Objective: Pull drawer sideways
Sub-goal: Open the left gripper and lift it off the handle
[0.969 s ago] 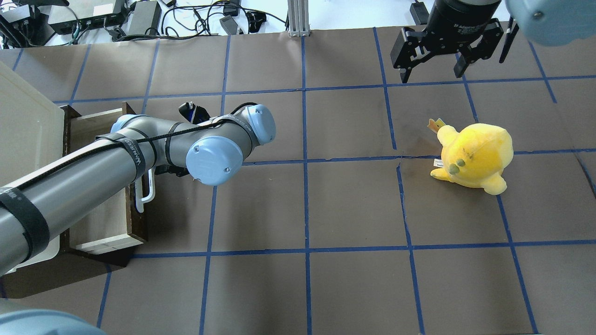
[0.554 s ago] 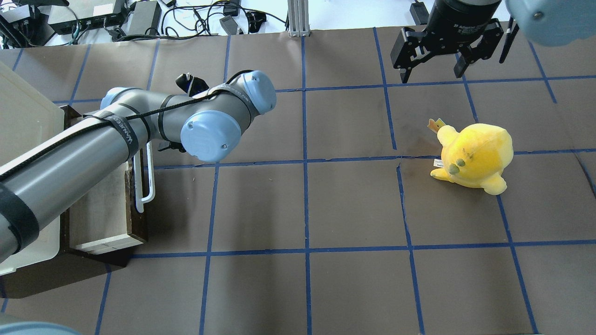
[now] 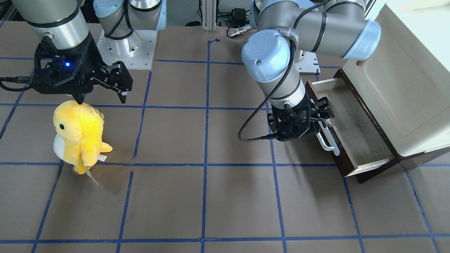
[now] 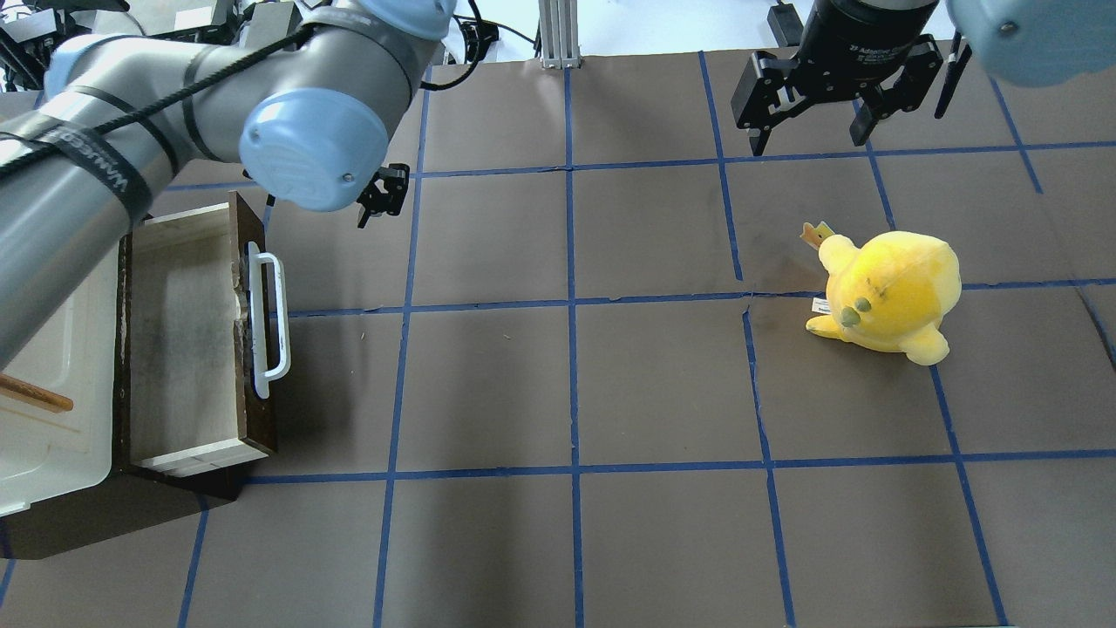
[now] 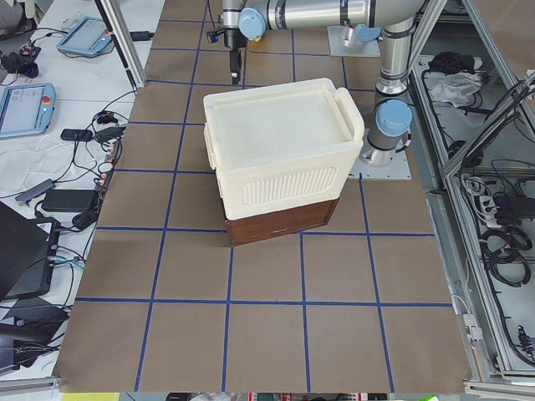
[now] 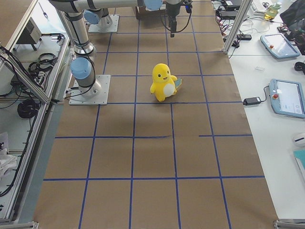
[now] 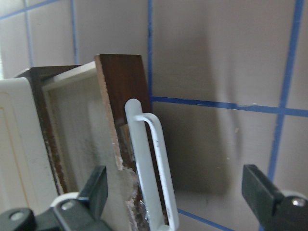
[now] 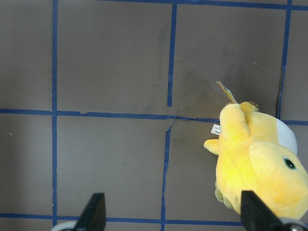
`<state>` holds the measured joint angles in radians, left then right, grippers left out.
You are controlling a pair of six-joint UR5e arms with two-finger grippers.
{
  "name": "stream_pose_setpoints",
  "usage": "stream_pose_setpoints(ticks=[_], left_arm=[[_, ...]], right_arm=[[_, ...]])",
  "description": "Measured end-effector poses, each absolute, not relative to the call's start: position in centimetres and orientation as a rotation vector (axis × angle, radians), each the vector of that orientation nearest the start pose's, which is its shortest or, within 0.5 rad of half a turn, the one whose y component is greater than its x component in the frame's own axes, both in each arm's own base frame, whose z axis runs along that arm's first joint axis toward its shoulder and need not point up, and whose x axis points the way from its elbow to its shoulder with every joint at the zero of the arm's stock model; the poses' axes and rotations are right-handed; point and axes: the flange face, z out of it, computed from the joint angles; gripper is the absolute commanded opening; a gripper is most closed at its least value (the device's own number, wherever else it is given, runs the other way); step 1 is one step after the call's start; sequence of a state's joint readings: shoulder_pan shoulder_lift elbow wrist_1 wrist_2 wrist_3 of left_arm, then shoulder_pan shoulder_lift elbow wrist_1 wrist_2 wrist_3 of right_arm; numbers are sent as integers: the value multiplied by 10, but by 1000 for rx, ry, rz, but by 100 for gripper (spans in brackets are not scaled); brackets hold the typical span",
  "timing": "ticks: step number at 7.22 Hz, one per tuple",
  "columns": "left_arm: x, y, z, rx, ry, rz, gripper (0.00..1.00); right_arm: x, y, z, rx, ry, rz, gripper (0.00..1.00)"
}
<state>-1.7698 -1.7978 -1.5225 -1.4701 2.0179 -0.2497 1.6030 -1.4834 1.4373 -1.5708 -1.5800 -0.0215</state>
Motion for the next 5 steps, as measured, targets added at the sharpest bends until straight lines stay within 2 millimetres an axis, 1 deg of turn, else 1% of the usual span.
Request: stream_pose_setpoints(ticks=[1,2,3,4,5], left_arm=[[-205,-529,441,-78,2832,-84,100],[-208,-511,469,-95,2936,-138,100],[-208,-497,490,-110,2999,-182,99],[-200,-490,504,-143,3033,-214,99],[-183,-490,511,-203,3064,-235,99]], right_arm=[[149,-529,509,-84,3149,-73,100],[149,-529,509,-84,3149,-73,100],[149,-529,509,-84,3149,-73,100],[149,-529,509,-84,3149,-73,100],[149,-529,509,-84,3149,-73,100]])
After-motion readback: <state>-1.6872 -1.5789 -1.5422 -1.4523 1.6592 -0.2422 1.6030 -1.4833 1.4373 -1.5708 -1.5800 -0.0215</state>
